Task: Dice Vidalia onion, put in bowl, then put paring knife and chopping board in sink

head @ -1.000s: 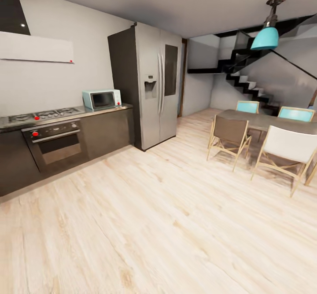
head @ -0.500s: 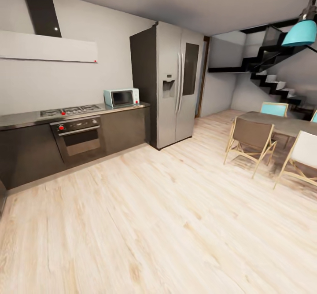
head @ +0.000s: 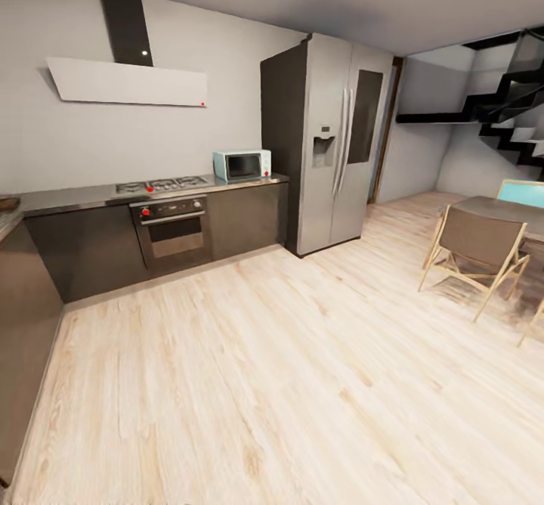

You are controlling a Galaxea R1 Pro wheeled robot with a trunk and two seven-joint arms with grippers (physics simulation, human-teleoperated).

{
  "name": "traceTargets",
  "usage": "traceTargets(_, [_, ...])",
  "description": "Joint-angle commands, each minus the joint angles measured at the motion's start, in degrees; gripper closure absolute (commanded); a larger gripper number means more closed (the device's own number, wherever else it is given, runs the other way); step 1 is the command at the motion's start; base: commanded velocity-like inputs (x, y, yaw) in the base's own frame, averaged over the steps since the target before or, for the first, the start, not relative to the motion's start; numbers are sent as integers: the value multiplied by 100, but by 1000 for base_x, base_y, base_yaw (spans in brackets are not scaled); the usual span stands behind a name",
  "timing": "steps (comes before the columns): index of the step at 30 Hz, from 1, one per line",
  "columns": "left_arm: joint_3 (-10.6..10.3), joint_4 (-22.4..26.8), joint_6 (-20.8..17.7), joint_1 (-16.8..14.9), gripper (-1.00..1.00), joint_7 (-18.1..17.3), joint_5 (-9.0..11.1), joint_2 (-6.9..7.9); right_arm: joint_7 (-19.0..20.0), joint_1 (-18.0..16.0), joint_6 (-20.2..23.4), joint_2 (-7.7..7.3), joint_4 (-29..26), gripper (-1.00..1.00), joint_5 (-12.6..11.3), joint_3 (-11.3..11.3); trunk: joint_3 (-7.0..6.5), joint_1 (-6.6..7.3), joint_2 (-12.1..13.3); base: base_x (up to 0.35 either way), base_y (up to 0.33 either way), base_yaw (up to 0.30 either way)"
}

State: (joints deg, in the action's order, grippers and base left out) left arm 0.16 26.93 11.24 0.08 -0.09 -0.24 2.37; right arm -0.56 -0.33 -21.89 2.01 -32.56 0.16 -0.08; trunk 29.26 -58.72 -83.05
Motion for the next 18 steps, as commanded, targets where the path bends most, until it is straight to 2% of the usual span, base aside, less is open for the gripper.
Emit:
traceTargets(1, [2, 5, 10, 1, -100, -1, -3, 0, -6, -3, -17, 1, 3, -100, 2, -1, 7, 0, -3, 60, -90, 275])
traceTargets(18, [2, 5, 10, 1, -100, -3, -3, 0, -6, -3, -138, 1, 4, -100, 2, -1, 43, 0, -3, 110, -136, 275])
